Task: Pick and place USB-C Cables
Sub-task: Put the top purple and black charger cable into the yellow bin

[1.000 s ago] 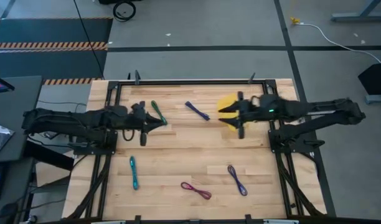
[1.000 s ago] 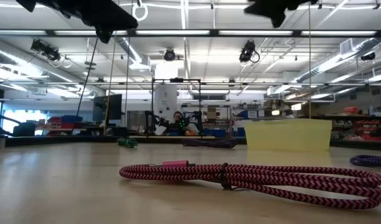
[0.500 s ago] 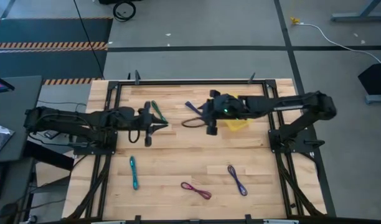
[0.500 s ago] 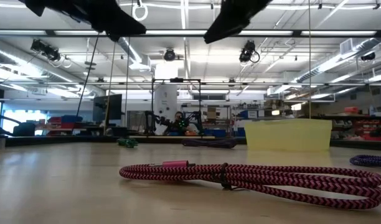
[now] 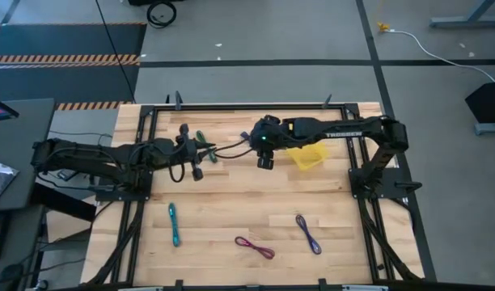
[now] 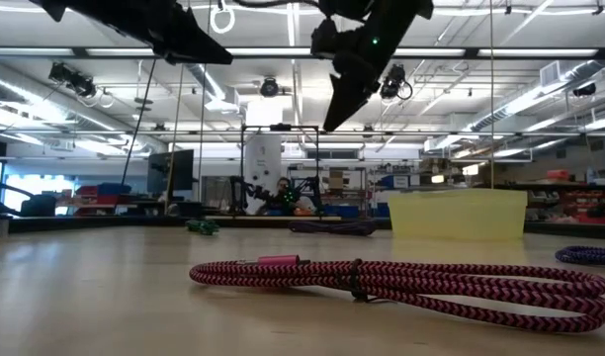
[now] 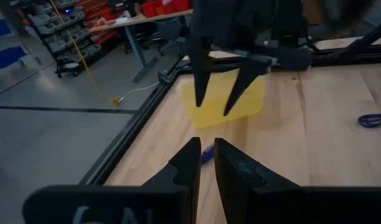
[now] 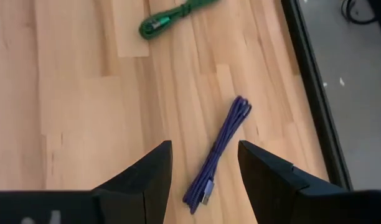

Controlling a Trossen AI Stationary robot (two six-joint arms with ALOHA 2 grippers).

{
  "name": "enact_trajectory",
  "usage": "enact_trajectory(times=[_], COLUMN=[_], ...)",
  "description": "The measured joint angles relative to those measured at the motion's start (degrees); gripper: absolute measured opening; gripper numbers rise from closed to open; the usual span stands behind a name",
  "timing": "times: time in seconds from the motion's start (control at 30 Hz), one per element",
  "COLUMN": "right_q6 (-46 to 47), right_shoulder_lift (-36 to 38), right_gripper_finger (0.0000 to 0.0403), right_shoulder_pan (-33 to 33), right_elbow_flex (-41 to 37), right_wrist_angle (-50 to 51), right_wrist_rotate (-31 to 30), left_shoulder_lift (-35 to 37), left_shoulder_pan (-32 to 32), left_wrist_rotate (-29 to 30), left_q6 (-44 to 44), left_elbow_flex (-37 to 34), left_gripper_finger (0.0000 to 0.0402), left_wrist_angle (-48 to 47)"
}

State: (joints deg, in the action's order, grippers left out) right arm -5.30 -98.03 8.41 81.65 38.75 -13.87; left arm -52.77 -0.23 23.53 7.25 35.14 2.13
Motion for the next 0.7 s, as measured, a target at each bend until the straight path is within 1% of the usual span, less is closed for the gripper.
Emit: enact_trajectory(times=[0.27,0.43,0.7], right_q6=[3.31,3.91,4.85], right_shoulder_lift=[-2.11,-3.25,-4.71], right_gripper_finger=[0.0190,0.0190,0.0190], right_shoulder_pan=[4.87,8.19,9.83], right_elbow_flex=[0.11,0.07,0.02], right_wrist_angle=[-3.02,-2.62,-3.14], right_wrist_rotate=[0.21,0.66,1.57], left_shoulder_lift=[0.00,0.00,0.00], left_shoulder_pan=[0.53,0.55,0.72], left_wrist_rotate=[0.46,0.46,0.46], left_q6=[1.24,1.39,1.56], left_elbow_flex=[0.00,0.00,0.00], left_gripper_finger=[0.0053,0.0053,0.0053], left_wrist_angle=[-0.17,0.24,0.22])
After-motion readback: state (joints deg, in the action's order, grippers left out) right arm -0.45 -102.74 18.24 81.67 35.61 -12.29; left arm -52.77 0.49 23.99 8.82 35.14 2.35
